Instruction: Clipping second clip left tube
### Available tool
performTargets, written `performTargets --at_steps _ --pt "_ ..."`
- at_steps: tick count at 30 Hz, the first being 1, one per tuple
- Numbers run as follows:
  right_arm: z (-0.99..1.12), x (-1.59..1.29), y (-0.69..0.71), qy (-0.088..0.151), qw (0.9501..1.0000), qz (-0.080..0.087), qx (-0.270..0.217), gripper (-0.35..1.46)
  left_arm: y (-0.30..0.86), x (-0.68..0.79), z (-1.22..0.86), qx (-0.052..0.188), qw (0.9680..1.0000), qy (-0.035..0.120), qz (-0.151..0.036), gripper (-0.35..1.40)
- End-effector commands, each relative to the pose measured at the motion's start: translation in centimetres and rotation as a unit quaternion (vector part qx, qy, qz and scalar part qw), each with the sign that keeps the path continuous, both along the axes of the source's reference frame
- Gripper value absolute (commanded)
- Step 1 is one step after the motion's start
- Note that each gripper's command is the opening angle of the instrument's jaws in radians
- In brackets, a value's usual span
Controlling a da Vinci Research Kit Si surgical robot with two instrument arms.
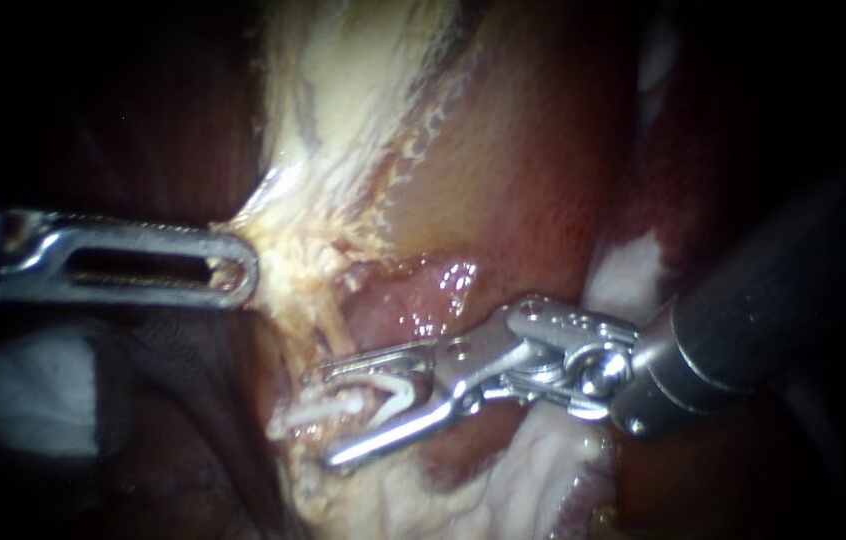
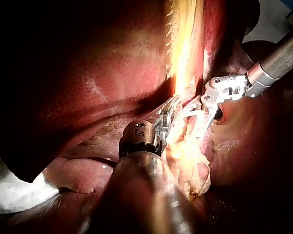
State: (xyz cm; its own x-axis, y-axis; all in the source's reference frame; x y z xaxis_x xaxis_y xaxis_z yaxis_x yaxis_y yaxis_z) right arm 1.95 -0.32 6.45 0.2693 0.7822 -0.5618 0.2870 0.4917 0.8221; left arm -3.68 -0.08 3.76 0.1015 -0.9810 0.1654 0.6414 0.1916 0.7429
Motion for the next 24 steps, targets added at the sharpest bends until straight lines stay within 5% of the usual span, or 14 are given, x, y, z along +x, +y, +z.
performTargets --at_steps 1,24 --pt "0.0 0.0 0.0 0.0 1.0 0.0 0.0 0.6 0.0 0.0 0.0 0.0 1.0 0.0 0.0 -0.35" --pt "-0.06 -0.2 0.01 -0.007 0.9999 0.008 -0.001 0.6 0.0 0.01 -0.01 0.0 1.0 0.0 0.0 -0.35"
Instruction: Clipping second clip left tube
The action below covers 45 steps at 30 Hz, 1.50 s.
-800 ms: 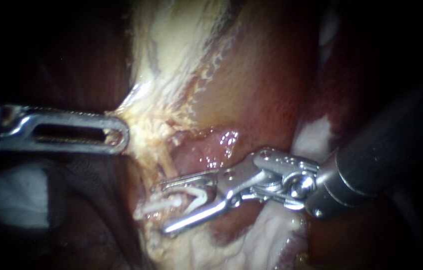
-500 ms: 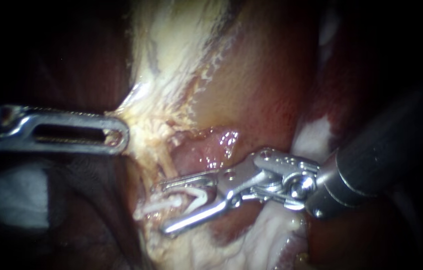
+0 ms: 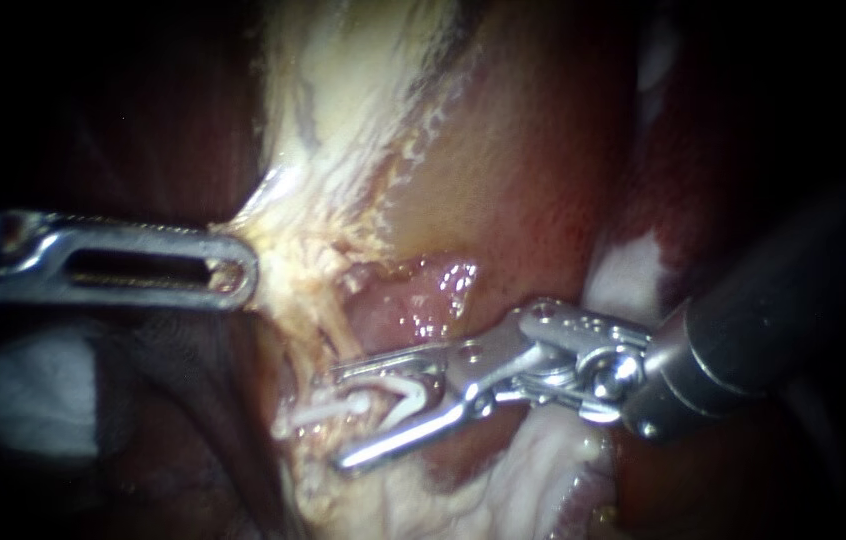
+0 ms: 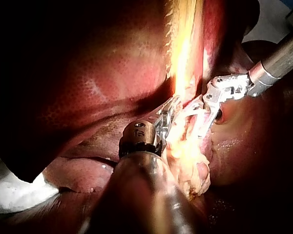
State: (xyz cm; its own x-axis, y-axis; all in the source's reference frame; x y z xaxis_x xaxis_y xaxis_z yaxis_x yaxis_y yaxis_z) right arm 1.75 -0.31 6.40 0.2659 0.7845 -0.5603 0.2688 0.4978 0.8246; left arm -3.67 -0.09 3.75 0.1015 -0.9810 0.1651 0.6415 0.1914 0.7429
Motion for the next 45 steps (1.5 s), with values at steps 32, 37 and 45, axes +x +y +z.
performTargets --at_steps 32,37,45 --pt "-0.52 -0.07 0.05 -0.055 0.9963 0.037 -0.055 0.6 0.01 0.03 -0.06 0.004 1.0 -0.001 -0.001 -0.35" --pt "-0.4 0.02 0.02 -0.069 0.995 0.037 -0.063 0.6 0.01 0.03 -0.07 0.004 1.0 -0.001 -0.001 -0.35" --pt "-0.36 0.13 -0.02 -0.07 0.9947 0.039 -0.065 0.6 0.01 0.03 -0.07 0.004 1.0 -0.001 -0.001 -0.35"
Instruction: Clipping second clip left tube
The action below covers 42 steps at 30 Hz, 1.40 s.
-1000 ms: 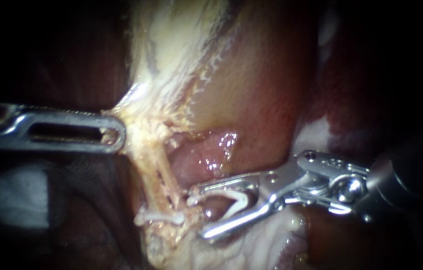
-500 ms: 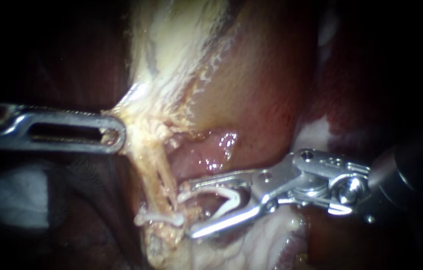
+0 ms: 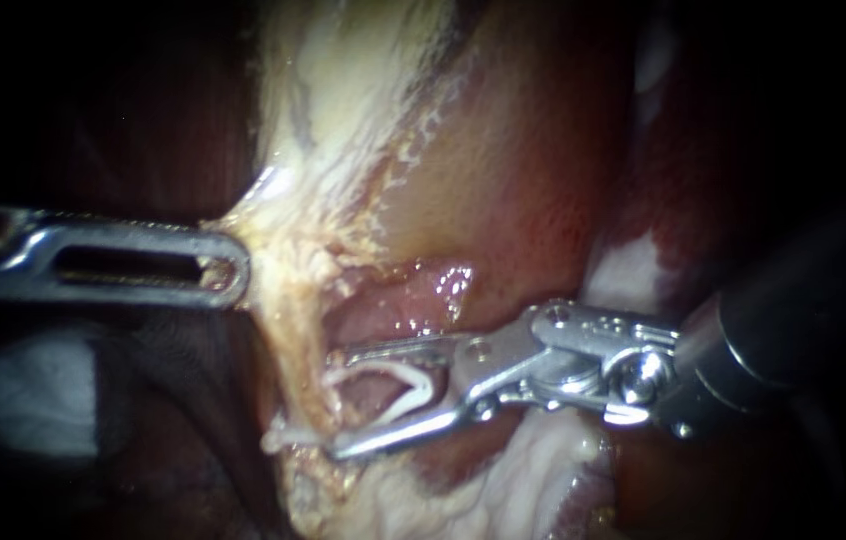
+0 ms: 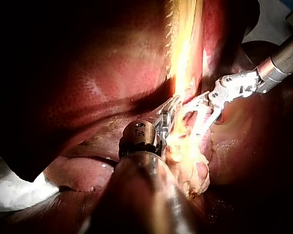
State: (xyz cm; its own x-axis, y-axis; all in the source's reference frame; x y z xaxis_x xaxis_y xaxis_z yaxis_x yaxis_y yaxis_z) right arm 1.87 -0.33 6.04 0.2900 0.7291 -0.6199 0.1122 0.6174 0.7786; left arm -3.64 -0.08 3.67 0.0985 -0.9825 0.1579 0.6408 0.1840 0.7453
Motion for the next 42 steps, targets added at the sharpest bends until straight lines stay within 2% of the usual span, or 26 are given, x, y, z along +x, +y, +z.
performTargets --at_steps 1,6,16,29,37,42 --pt "0.0 0.01 -0.01 0.0 1.0 0.0 0.0 0.6 0.0 0.0 0.0 0.0 1.0 0.0 0.0 -0.35" --pt "-0.02 -0.01 -0.02 0.001 1.0 -0.002 0.0 0.6 0.0 0.0 0.0 0.0 1.0 0.0 0.0 -0.35" --pt "-0.19 -0.1 -0.04 0.003 1.0 -0.004 0.002 0.6 0.01 0.02 0.01 0.0 1.0 -0.001 0.001 -0.35" --pt "-0.19 -0.05 -0.07 0.003 1.0 -0.004 0.002 0.6 0.01 0.02 0.01 0.0 1.0 -0.001 0.001 -0.35" --pt "-0.44 -0.29 0.04 0.006 1.0 -0.006 -0.004 0.6 0.02 0.04 0.0 0.001 1.0 -0.001 0.001 -0.35" --pt "-0.57 -0.28 0.01 0.007 0.9999 -0.007 -0.006 0.6 0.03 0.03 0.01 0.001 1.0 -0.001 0.001 -0.35"
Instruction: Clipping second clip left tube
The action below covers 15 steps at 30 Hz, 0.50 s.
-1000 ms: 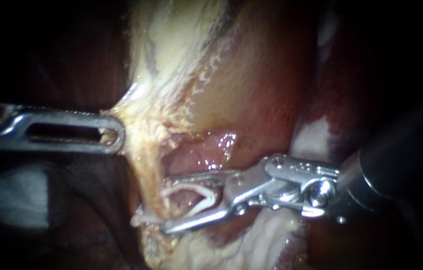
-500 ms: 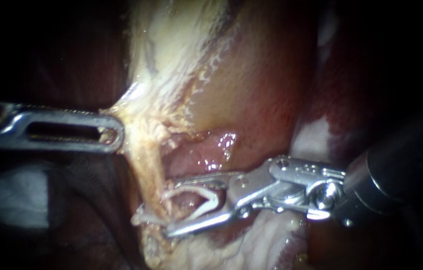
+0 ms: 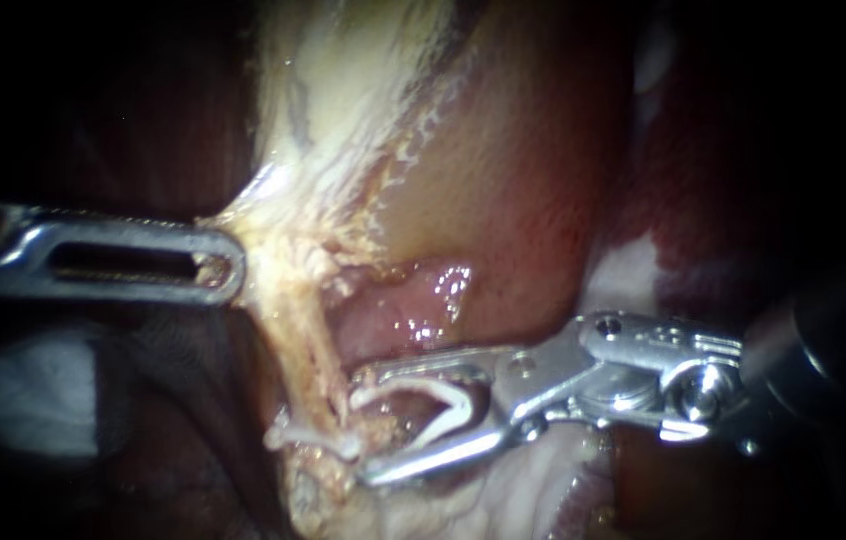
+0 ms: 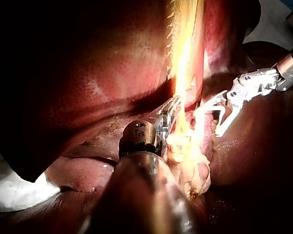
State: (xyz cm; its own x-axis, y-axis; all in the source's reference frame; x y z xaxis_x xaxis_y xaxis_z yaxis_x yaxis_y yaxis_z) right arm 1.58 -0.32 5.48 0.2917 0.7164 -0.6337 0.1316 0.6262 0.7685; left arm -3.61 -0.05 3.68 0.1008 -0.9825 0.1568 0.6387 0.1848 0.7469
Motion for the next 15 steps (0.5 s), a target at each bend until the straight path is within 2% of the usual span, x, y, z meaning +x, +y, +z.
performTargets --at_steps 1,7,15 --pt "-0.01 0.02 -0.01 0.0 1.0 0.0 0.001 0.6 0.0 0.0 0.0 0.0 1.0 0.0 0.0 -0.35" --pt "0.07 0.12 -0.05 0.0 1.0 0.0 -0.001 0.6 0.0 0.0 0.0 0.0 1.0 0.0 0.0 -0.35" --pt "0.37 0.38 -0.18 0.006 1.0 -0.006 -0.004 0.6 0.0 -0.01 0.0 0.0 1.0 0.0 0.0 -0.35"
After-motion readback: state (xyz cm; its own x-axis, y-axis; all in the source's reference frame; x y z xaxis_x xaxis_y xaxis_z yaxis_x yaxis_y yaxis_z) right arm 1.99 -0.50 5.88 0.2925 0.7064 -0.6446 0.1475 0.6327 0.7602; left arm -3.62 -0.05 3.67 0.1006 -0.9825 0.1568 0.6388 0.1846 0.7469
